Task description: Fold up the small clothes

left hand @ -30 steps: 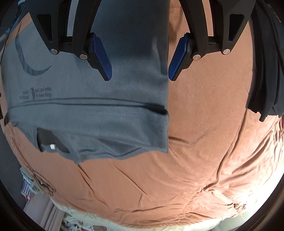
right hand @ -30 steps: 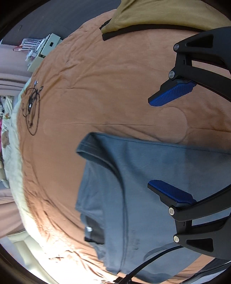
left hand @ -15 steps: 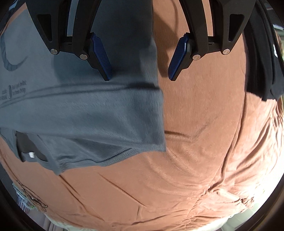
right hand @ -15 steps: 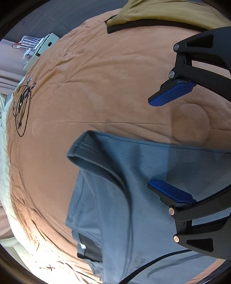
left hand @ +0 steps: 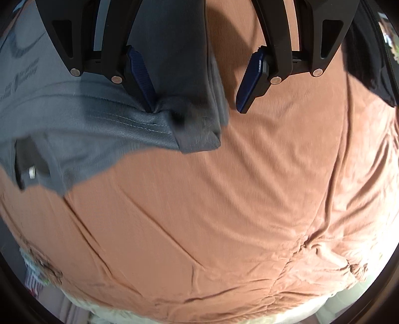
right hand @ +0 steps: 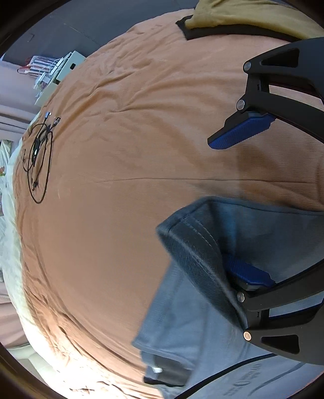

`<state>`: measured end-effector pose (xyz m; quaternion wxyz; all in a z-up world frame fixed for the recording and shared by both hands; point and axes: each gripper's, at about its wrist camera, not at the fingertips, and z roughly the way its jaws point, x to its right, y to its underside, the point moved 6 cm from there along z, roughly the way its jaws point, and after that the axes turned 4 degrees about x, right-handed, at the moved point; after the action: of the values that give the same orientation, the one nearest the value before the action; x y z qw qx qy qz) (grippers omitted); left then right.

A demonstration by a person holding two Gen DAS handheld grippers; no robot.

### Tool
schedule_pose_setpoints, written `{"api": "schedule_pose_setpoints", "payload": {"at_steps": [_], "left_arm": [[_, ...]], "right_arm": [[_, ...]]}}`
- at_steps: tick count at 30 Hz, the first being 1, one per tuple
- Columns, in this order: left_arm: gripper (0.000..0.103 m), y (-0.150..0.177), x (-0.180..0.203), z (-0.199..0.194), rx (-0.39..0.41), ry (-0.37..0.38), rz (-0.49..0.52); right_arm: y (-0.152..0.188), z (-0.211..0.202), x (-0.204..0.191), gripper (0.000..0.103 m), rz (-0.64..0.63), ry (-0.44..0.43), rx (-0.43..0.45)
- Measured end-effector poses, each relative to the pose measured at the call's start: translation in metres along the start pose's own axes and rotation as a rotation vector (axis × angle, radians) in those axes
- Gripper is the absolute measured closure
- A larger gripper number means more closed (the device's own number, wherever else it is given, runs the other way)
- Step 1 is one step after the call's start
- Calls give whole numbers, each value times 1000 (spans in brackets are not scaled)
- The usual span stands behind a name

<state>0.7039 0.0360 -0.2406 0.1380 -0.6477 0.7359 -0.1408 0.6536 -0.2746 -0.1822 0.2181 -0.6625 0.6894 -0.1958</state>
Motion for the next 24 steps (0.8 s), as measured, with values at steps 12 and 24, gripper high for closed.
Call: {"api": "schedule_pose_setpoints", "payload": {"at_steps": [12, 24], "left_arm": [[35, -42, -16, -18, 170, 82, -171], [49, -25, -12, -7, 131, 184, -145]], "right_arm": [[-18, 4, 37, 30, 187, -57, 100], [4, 23, 43, 57, 250, -274, 52]]}}
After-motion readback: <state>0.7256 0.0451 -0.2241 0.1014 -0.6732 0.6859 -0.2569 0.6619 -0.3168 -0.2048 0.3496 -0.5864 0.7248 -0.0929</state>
